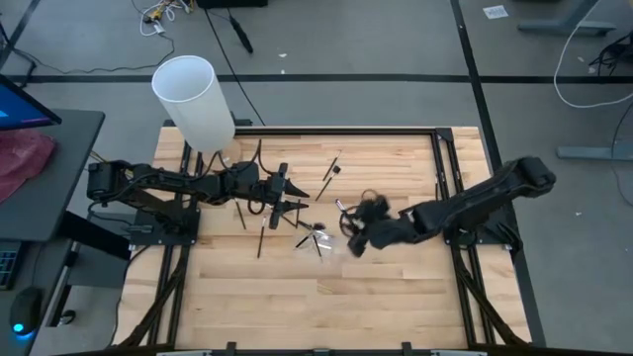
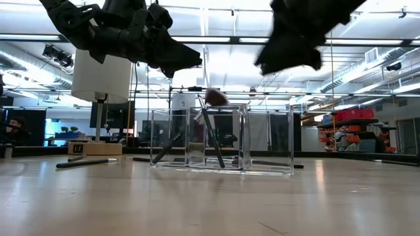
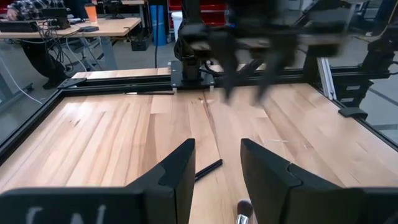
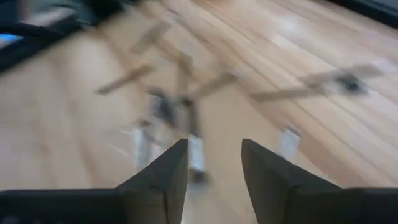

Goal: Put items in baskets/containers
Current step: Put the black eyeshadow brush into the transparent organizer

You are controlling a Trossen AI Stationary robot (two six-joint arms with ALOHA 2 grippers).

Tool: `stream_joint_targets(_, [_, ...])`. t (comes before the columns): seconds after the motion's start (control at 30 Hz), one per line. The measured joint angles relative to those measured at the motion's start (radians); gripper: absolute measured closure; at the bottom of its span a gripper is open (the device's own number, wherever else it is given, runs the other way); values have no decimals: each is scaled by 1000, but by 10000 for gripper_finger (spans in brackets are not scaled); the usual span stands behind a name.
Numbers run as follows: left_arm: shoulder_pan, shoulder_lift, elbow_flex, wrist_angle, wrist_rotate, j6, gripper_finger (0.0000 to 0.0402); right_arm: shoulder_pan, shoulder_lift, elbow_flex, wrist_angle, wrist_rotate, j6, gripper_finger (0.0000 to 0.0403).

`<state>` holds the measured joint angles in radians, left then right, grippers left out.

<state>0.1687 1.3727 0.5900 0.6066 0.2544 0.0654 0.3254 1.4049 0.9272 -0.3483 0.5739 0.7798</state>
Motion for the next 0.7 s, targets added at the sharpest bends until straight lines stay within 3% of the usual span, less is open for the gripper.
stream_joint_targets(0.2, [0,1,0,0,0,0,271,-146,-127,0,-483,-179,287,250])
stream_joint_targets(0.33, [0,1,0,-2,0,0,271,-289,-131,0,-761,-336,338,251])
stream_joint_targets(0.5, [-2,2,0,-4,0,0,271,-477,-73,-1,-909,-429,222,271])
stream_joint_targets(0.7, [-14,2,0,-5,1,6,271,-673,52,0,-911,-378,-39,312])
